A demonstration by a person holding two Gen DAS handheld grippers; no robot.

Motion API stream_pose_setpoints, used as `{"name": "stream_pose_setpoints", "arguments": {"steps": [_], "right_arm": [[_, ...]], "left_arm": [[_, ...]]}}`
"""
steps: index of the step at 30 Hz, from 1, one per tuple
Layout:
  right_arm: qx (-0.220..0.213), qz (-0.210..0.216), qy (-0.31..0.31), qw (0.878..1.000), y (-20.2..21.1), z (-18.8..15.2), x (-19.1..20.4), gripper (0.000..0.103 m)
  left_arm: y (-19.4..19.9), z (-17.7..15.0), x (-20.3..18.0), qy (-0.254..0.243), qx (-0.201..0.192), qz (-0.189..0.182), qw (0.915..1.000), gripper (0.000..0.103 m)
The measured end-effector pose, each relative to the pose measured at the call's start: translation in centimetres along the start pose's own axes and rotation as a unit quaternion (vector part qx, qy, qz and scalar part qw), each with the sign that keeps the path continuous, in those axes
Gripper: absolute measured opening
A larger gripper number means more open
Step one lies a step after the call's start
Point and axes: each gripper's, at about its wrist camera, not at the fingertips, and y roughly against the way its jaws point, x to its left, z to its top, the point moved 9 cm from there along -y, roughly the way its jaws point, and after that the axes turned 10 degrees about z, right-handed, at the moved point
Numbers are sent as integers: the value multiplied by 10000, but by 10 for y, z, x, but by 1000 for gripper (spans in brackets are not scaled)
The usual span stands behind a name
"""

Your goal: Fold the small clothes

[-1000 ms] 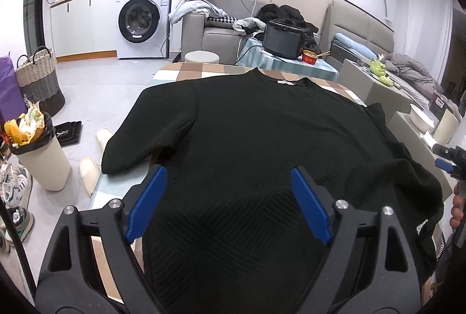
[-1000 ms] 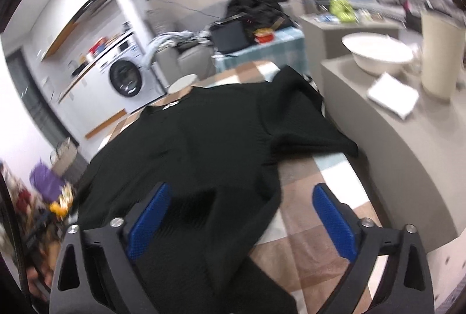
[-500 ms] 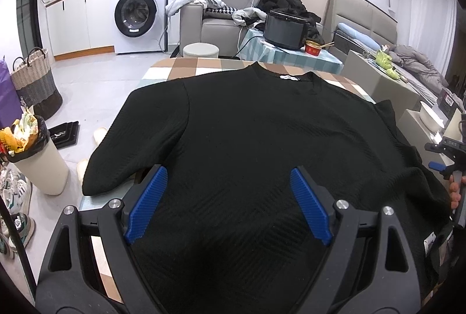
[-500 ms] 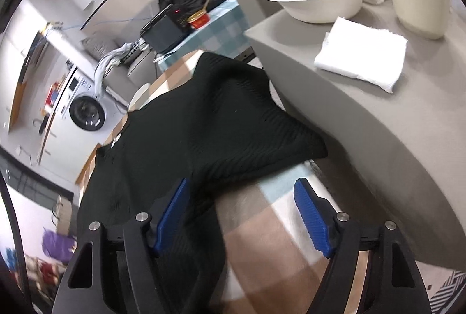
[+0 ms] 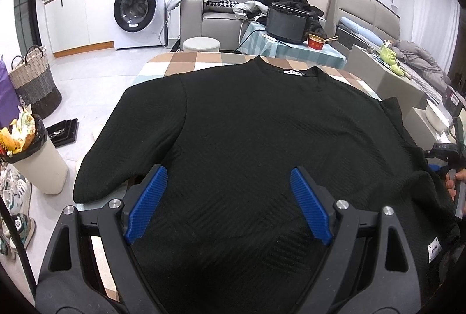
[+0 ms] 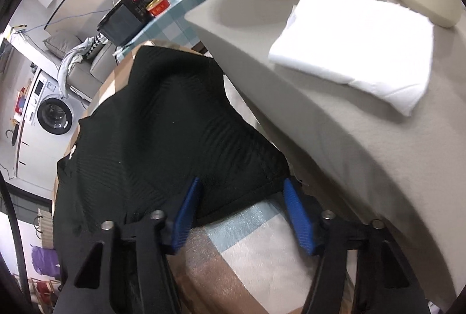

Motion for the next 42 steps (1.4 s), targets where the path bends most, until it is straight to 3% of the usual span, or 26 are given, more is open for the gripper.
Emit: {"name": "stream_pose_setpoints", "arguments": {"steps": [1, 3, 5, 9, 12, 15, 16, 18, 19, 21, 22, 25, 27, 28, 32, 36, 42], "right_arm": [[-49, 28, 51, 10000, 0, 1, 3, 47], [-183, 2, 232, 9996, 4, 3, 10, 18], [-364, -113, 461, 9982, 11, 6, 18, 12], [-800, -135, 1151, 9900, 32, 14, 49, 10], [-1224, 123, 1940, 9733, 53, 22, 94, 10], [-1345, 914, 2802, 9461, 65, 18, 158, 10], [-1265, 1233, 3178, 9315, 66, 9, 184, 10], [-845, 1843, 3857, 9001, 64, -23, 227, 10], [-371, 2079, 4252, 8801, 56, -50, 244, 10], [153, 1982, 4724, 8587, 40, -85, 251, 10], [435, 1870, 4836, 8540, 30, -98, 248, 11], [1078, 1358, 4716, 8646, 3, -113, 222, 24], [1106, 1219, 4419, 8818, 2, -110, 205, 47], [1081, 1242, 4182, 8933, 6, -104, 197, 51], [765, 1373, 3333, 9296, 18, -69, 170, 53], [617, 1079, 2256, 9663, -5, -23, 146, 53], [963, 1366, 1294, 9774, -46, 10, 142, 53]], "left_arm": [[0, 0, -1, -14, -8, -1, 10000, 86], [-1, 2, -3, -47, -25, -7, 10000, 86], [-2, 4, -4, -56, -36, -15, 10000, 86], [-2, 6, -4, -57, -65, -27, 10000, 86], [-1, 6, -1, 6, -69, -80, 9999, 86], [0, 6, 1, 38, -89, -114, 9999, 86], [1, 6, 1, 44, -101, -128, 9999, 86], [2, 5, 3, 47, -124, -129, 9998, 86], [3, 5, 3, 56, -136, -126, 9998, 86], [5, 4, 4, 85, -155, -155, 9997, 86], [5, 4, 5, 104, -153, -170, 9997, 86], [2, 2, 5, 120, -103, -180, 9997, 86], [0, 1, 5, 122, -79, -197, 9997, 86], [-1, 1, 5, 121, -67, -209, 9997, 86], [-5, 0, 7, 118, -32, -238, 9996, 86], [-6, 3, 6, 88, -14, -223, 9997, 86], [-4, 3, 8, 143, -27, -118, 9998, 86]]}}
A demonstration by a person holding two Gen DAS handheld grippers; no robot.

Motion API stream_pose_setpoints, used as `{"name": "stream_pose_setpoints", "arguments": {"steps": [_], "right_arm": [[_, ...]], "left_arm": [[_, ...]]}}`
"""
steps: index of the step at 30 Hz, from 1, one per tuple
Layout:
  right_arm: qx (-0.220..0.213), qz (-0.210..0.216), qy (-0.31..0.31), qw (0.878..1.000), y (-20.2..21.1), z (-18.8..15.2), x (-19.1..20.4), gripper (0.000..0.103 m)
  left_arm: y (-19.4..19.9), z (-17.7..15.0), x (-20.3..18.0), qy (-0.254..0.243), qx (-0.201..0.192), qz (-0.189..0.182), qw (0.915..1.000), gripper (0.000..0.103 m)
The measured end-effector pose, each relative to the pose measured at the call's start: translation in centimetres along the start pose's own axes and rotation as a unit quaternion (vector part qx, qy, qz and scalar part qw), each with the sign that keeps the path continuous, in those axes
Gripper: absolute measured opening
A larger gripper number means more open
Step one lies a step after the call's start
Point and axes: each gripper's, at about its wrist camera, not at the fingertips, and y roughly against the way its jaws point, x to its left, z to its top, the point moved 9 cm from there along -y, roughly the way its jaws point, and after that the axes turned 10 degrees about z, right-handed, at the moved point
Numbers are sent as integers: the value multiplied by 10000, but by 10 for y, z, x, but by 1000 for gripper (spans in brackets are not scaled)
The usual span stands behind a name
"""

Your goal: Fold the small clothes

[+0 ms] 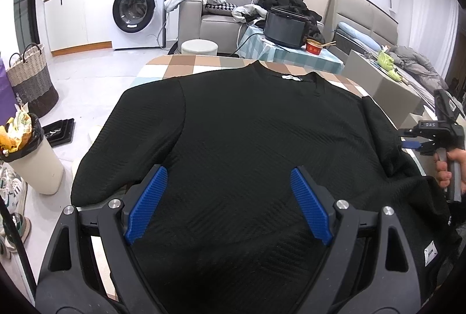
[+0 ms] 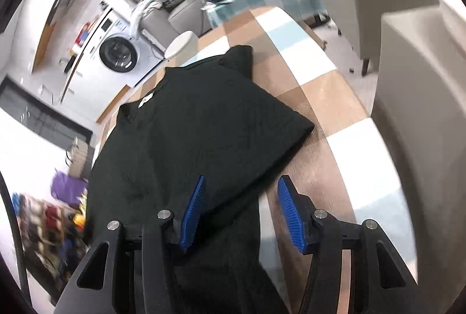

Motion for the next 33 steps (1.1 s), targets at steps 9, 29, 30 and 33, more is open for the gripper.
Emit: {"name": "stream_pose_setpoints", "arguments": {"steps": [9, 29, 30, 33], "right_arm": [[-521, 19, 258, 9983, -5, 27, 18, 3], [-108, -328, 1324, 9906, 0, 14, 65, 41], [-19, -374, 1385, 9896, -7, 12, 64, 41], [310, -782, 1776, 9805, -27, -3, 63, 41]], "left_arm": [[-12, 0, 2, 14, 92, 11, 10000, 86], [-12, 1, 2, 70, 54, -130, 9999, 86], [-11, 1, 2, 62, 59, -121, 9999, 86], [-9, 1, 4, 64, 37, -46, 10000, 86]]}}
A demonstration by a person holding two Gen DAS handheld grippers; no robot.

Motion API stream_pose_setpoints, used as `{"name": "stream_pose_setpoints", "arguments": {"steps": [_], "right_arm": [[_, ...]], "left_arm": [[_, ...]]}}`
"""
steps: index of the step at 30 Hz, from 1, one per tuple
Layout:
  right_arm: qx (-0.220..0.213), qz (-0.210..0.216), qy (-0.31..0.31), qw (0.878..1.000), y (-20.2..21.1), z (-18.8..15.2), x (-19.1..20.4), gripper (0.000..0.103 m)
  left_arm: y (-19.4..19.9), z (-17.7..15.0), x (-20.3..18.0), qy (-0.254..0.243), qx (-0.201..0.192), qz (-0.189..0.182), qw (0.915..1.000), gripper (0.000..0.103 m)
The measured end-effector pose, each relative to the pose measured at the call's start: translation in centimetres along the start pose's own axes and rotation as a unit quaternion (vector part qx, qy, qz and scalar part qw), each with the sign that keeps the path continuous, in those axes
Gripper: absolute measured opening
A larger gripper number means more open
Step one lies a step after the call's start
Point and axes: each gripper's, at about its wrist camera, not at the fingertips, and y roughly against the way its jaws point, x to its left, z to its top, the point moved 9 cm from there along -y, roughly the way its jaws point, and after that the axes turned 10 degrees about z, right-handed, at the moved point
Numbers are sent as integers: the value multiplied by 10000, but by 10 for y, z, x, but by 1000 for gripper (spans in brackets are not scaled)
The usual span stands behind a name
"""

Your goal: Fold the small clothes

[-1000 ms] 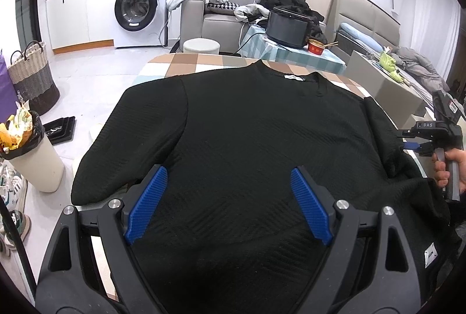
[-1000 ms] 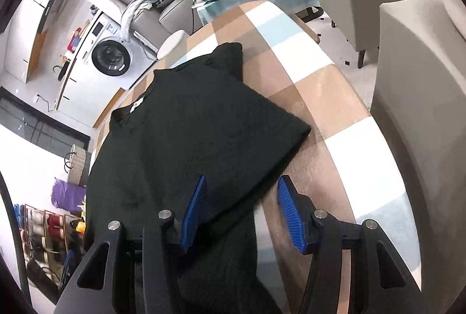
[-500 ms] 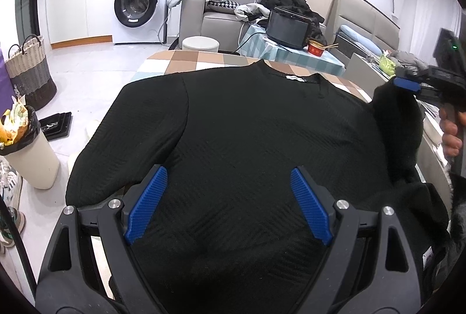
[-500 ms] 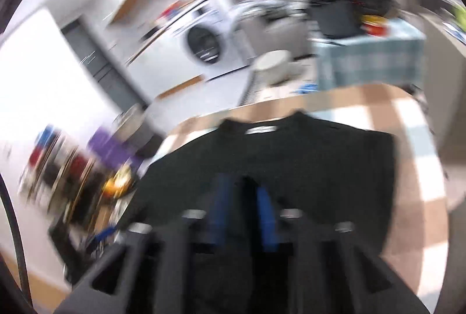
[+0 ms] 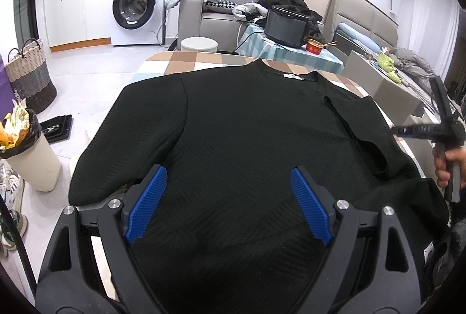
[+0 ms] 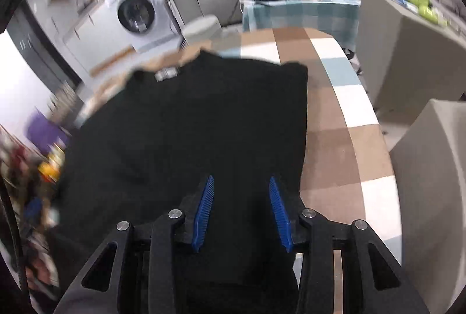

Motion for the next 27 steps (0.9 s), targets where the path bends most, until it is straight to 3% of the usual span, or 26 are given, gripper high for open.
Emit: {"name": "stream_pose_setpoints", "arguments": {"steps": [4, 8, 10, 11, 13, 16, 18, 19, 23, 25, 27], "right_arm": [[207, -620, 12, 9979, -2, -27, -21, 41], [187, -389, -150, 9990, -3, -43, -30, 41], [302, -502, -3, 9983, -9, -46, -28, 26], [281, -576, 58, 9979, -11, -45, -28, 13], [41, -427, -59, 9991, -5, -40, -26, 7], [-455, -482, -462, 9967, 22, -36, -43, 7], [-310, -546, -817, 9947, 22, -46, -62, 7], [-22, -764, -802, 9938, 16, -55, -71, 10], [-310, -649, -600, 9956, 32, -45, -60, 28], [-541, -647, -344, 9959, 40, -34, -46, 29], [-462, -492, 15, 9977, 36, -25, -25, 29]], "left_arm": [[-4, -4, 7, 75, 42, 123, 9999, 86], [-9, -4, 18, 203, 145, 281, 9993, 86], [-9, -2, 24, 297, 160, 311, 9989, 86], [-8, -1, 26, 325, 147, 318, 9989, 86], [-6, 2, 32, 356, 104, 382, 9986, 86], [-1, 4, 43, 415, 44, 499, 9979, 86], [-2, 4, 49, 466, 70, 538, 9974, 86], [-3, 5, 53, 482, 87, 564, 9972, 86], [-1, 7, 61, 487, 101, 618, 9968, 86], [-2, 8, 62, 473, 88, 619, 9969, 86], [-1, 7, 63, 449, 89, 628, 9970, 86]]}}
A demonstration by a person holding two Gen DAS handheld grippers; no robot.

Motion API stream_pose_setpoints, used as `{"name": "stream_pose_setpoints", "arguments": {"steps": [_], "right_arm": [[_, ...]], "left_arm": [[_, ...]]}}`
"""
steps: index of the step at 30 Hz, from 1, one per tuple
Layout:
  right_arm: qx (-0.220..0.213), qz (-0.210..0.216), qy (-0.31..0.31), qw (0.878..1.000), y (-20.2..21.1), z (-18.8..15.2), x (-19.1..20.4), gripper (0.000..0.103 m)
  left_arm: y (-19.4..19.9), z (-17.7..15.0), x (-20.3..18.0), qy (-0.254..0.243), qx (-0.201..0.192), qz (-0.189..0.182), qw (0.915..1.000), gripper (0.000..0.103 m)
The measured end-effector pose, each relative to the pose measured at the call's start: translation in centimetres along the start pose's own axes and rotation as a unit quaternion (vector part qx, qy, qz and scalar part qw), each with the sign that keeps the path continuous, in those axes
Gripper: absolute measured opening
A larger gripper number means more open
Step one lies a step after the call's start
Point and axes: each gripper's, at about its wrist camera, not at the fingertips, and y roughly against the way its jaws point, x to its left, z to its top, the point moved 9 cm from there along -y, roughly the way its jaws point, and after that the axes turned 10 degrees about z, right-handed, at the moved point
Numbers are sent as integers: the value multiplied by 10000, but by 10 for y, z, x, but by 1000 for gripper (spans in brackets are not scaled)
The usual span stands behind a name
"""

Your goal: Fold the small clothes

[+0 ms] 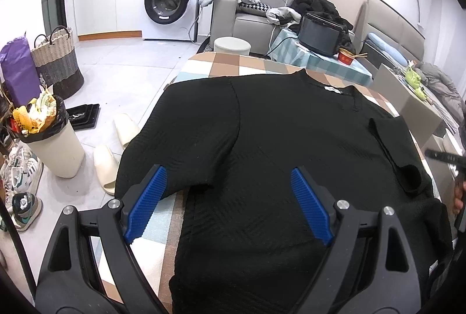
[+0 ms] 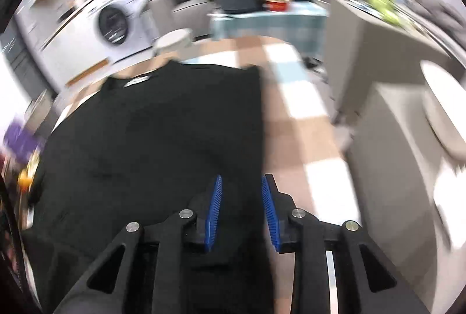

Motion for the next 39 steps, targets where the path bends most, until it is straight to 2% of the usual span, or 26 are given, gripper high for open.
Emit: {"name": "stream_pose_setpoints", "arguments": {"steps": [2, 5, 11, 12, 14, 15, 16, 17, 18, 21, 24, 25, 26, 27, 29, 32, 36, 37, 38, 39], "right_arm": [[63, 138, 261, 9995, -10, 10, 21, 32], [233, 90, 308, 9992, -34, 21, 29, 32], [390, -900, 429, 9943, -66, 38, -5, 34], [406, -956, 436, 9936, -67, 39, -9, 37], [473, -986, 452, 9930, -70, 38, -16, 38], [436, -974, 507, 9930, -70, 39, -17, 35], [404, -951, 611, 9928, -72, 40, -15, 28], [408, -859, 632, 9935, -73, 39, -13, 0], [439, -734, 608, 9945, -76, 39, -10, 0], [89, -550, 492, 9972, -69, 49, -8, 0], [-99, -695, 340, 9970, -62, 63, -20, 0], [-65, -493, 368, 9981, -60, 64, -18, 2], [81, -362, 412, 9985, -61, 62, -14, 14], [221, -279, 472, 9982, -62, 59, -10, 31], [227, -317, 505, 9980, -62, 57, -8, 46], [297, -530, 447, 9971, -65, 52, -14, 46], [367, -581, 407, 9968, -80, 49, -20, 44], [341, -616, 455, 9965, -83, 50, -20, 42], [288, -626, 518, 9963, -83, 51, -18, 29], [268, -676, 606, 9955, -83, 51, -17, 22]], "left_arm": [[1, 0, -2, -17, -6, -7, 10000, 86], [1, -2, -6, -15, 10, -18, 10000, 86], [-4, -5, -14, -117, 93, 7, 9999, 86], [-5, -5, -15, -147, 102, 7, 9998, 86], [-7, -7, -19, -186, 120, 19, 9998, 86], [-9, -7, -20, -198, 132, 22, 9997, 86], [-10, -8, -20, -202, 139, 18, 9997, 86], [-12, -8, -21, -205, 152, 5, 9997, 86], [-14, -8, -24, -212, 165, -10, 9996, 86], [-19, -10, -26, -270, 203, -4, 9994, 86], [-21, -10, -27, -299, 208, -3, 9993, 86], [-22, -10, -27, -295, 205, -9, 9994, 86], [-22, -10, -28, -291, 206, -16, 9994, 86], [-23, -9, -28, -277, 209, -18, 9994, 86], [-22, -10, -29, -280, 218, -17, 9994, 86], [-22, -10, -29, -287, 220, -20, 9993, 86], [-22, -10, -32, -350, 240, -6, 9991, 86], [-22, -9, -34, -353, 236, -2, 9991, 86], [-22, -10, -33, -333, 234, -9, 9992, 86], [-23, -10, -34, -314, 231, -3, 9992, 86]]}}
